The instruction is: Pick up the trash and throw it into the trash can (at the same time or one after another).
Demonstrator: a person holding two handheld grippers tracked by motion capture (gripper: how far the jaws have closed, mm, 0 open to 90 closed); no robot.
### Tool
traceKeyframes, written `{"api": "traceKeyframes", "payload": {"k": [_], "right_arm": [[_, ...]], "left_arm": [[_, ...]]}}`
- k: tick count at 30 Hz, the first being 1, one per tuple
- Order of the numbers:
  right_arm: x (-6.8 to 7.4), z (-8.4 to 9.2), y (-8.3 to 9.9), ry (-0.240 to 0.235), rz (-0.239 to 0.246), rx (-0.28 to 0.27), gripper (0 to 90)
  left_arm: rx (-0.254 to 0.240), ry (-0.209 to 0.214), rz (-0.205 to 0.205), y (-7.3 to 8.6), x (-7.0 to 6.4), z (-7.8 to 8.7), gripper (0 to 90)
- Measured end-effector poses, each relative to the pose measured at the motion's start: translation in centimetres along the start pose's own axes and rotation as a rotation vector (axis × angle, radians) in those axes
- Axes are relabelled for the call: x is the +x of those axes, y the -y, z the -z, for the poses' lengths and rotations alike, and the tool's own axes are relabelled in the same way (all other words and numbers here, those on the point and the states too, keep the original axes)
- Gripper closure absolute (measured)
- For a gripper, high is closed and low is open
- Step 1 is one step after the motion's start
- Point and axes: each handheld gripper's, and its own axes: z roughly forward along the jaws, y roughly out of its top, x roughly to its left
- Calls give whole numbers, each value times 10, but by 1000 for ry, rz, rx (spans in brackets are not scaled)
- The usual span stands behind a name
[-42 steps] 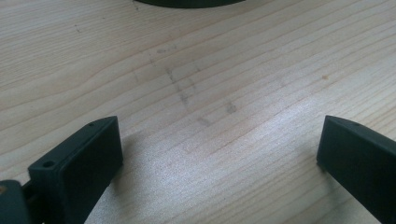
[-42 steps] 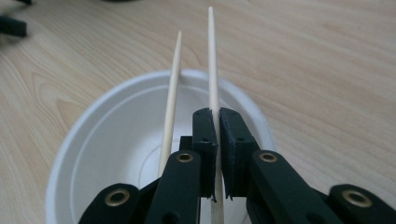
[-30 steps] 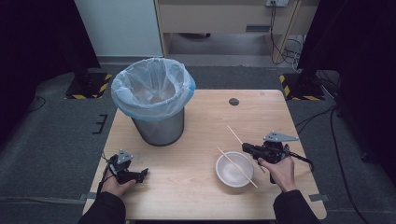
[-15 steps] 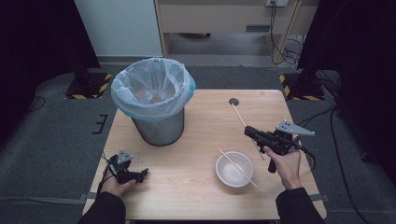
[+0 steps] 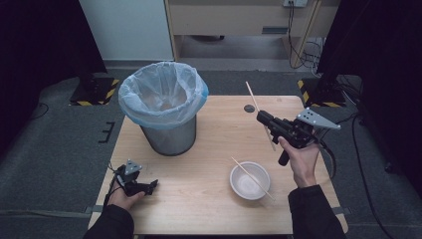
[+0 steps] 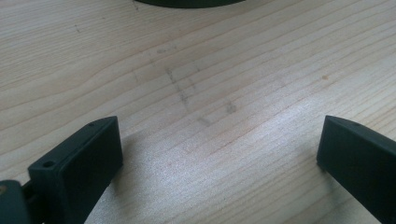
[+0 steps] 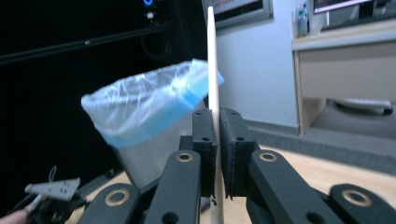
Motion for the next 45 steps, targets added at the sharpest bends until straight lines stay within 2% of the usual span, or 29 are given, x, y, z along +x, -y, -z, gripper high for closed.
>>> {"api": "traceKeyframes", "payload": {"k": [6,23,37,45], "right_arm": [[10,-12,-20,-3,9,-51,857],[40,-66,-61,-57,52,-113,857],[66,-125,-85,-89,64,-129,857],[78,-159,-88,-99,72,-120,857]], "left_arm": [[0,0,0,0,0,0,0],[0,0,0,0,0,0,0],[-1,-2,0,0,0,0,0],[-1,-2,2,0,0,0,0]]}}
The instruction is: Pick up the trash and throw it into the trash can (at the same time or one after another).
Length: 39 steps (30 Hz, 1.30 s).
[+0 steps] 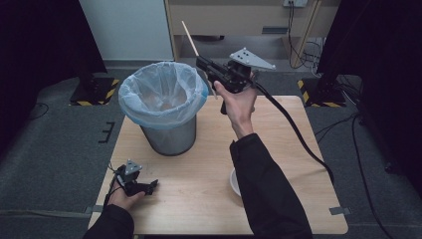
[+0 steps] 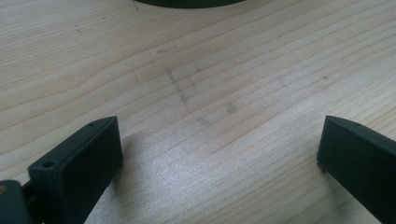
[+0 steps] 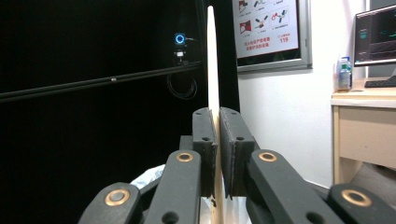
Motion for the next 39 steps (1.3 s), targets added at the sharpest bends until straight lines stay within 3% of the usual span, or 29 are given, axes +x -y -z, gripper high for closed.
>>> {"api": "traceKeyframes", "payload": {"k": [12,21,25,30,34,39], "right_arm": [[13,-58,16,-31,-22,23,858],[16,-90,36,-14,-46,61,854],[12,-97,41,-10,-46,95,753],[11,-91,34,-23,-48,102,688],[10,-76,22,-20,-40,94,651],[1,-39,8,7,-10,87,590]], "left_arm": [[0,-2,1,0,-1,0,0],[0,-1,0,-1,-1,-1,0],[0,-1,0,-1,-1,-1,0],[1,-1,0,-1,-1,-1,0],[0,-1,0,-1,-1,-1,0],[1,0,-1,-1,-1,-1,0]]}}
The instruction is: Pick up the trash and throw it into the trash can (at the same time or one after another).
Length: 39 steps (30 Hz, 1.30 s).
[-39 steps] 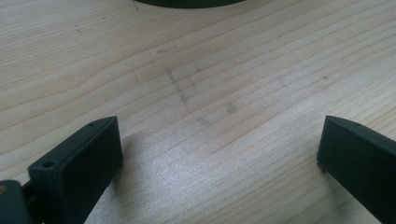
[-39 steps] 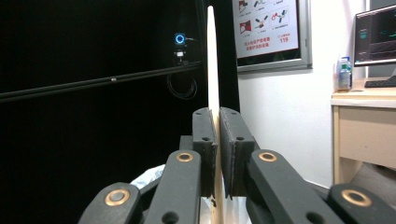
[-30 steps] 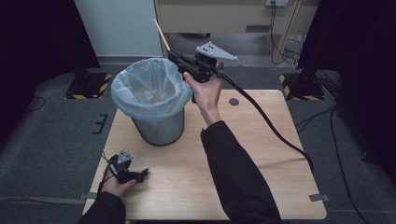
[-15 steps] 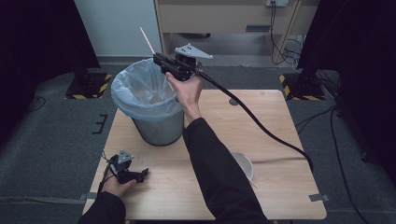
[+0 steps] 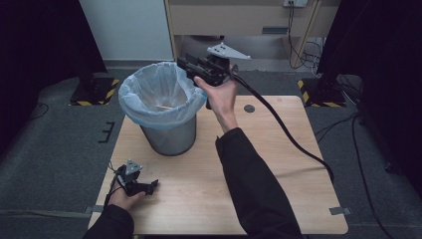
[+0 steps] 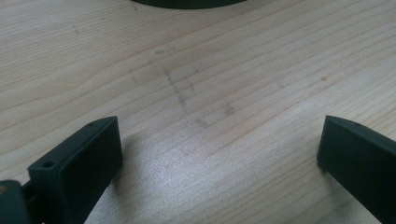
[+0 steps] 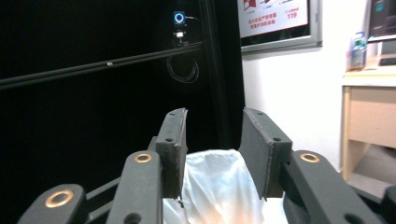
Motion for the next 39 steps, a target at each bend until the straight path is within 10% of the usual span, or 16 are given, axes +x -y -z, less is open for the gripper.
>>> {"api": "traceKeyframes", "payload": {"k": [9,23,39], "right_arm": [[-13,80,10,23,34,44,484],[-30,175,76,81,20,151,404],[-44,215,195,118,-41,533,472]], "left_arm": [[-1,0,1,0,0,0,0],[1,0,-1,0,0,0,0],[1,0,-1,0,0,0,0]]}}
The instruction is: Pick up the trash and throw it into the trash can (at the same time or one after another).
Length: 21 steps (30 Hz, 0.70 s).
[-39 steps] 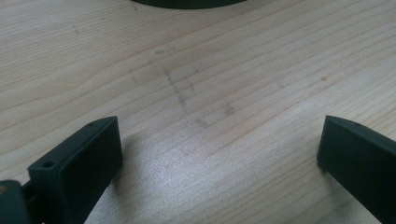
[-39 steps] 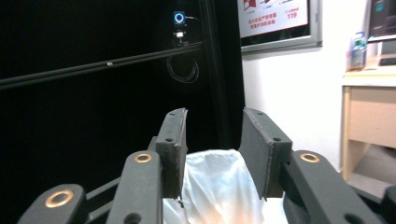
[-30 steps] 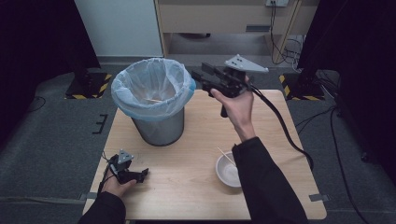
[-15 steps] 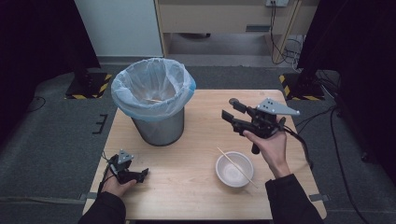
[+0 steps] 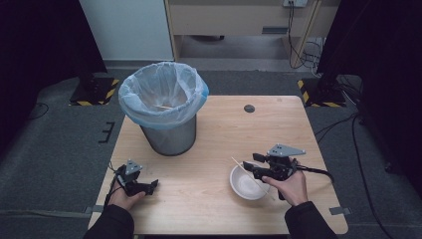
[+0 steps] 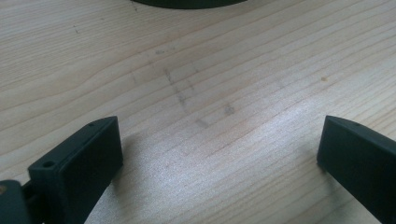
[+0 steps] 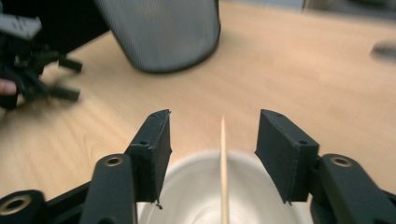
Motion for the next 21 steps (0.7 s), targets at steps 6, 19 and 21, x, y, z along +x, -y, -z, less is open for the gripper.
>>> {"api": "traceKeyframes", "payload": {"k": [6,19,21], "right_arm": [[-3,-7,21,4,-16,83,526],[-8,-21,35,25,-13,221,712],[-8,-22,35,32,-12,226,738]], "left_arm": [[0,0,0,0,0,0,0],[0,0,0,0,0,0,0],[0,0,0,0,0,0,0]]}}
